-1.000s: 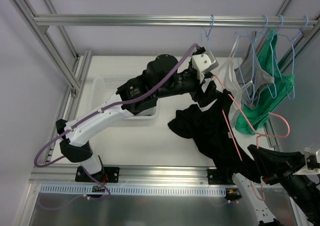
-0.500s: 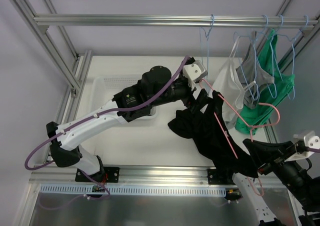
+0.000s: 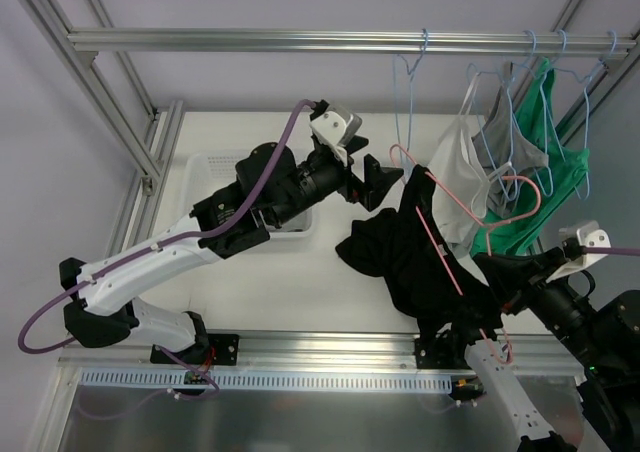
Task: Remove the tank top from the hanger
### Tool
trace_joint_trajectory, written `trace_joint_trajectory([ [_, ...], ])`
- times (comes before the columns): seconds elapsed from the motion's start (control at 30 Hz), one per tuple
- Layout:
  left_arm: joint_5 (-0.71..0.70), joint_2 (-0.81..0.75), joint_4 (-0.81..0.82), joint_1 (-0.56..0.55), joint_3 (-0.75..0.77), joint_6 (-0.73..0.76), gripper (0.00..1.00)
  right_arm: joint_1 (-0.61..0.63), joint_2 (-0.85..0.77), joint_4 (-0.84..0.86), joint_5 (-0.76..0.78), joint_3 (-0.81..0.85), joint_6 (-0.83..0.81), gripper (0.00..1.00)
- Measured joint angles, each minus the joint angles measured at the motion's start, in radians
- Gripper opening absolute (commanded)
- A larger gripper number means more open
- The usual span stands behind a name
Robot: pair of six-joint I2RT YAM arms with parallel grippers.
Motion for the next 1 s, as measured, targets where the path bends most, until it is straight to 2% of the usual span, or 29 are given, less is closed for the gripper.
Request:
trace_joint_trajectory([
  [0.17, 0.044, -0.028, 0.034, 0.0, -0.018, -0.026, 0.86, 0.0, 0.008, 0.015, 0.037, -0.017, 0.001, 0.0],
  [0.37, 0.136, -0.026, 0.041, 0.0, -0.039, -0.027, 0.78, 0.0, 0.01, 0.055, 0.01, -0.019, 0.005, 0.0],
  [0.5, 0.197, 0.005, 0.048, 0.0, -0.037, -0.021, 0.68, 0.0, 0.011, 0.077, -0.034, -0.019, 0.011, 0.0],
  [0.57, 0.21, 0.031, 0.048, 0.0, -0.035, -0.019, 0.58, 0.0, 0.011, 0.09, -0.058, -0.019, 0.016, 0.0],
  [0.73, 0.193, 0.088, 0.046, 0.0, -0.034, -0.003, 0.51, 0.0, 0.011, 0.111, -0.093, -0.019, 0.021, 0.0],
  [0.83, 0.17, 0.098, 0.046, 0.0, -0.034, 0.005, 0.36, 0.0, 0.011, 0.113, -0.113, -0.019, 0.028, 0.0],
  [0.87, 0.163, 0.099, 0.047, 0.0, -0.034, 0.007, 0.23, 0.0, 0.011, 0.116, -0.121, -0.019, 0.031, 0.0],
  [0.9, 0.158, 0.099, 0.047, 0.0, -0.034, 0.006, 0.17, 0.0, 0.011, 0.119, -0.127, -0.019, 0.034, 0.0],
  [1.0, 0.145, 0.099, 0.047, 0.0, -0.034, 0.016, 0.08, 0.0, 0.011, 0.131, -0.136, -0.021, 0.036, 0.0],
])
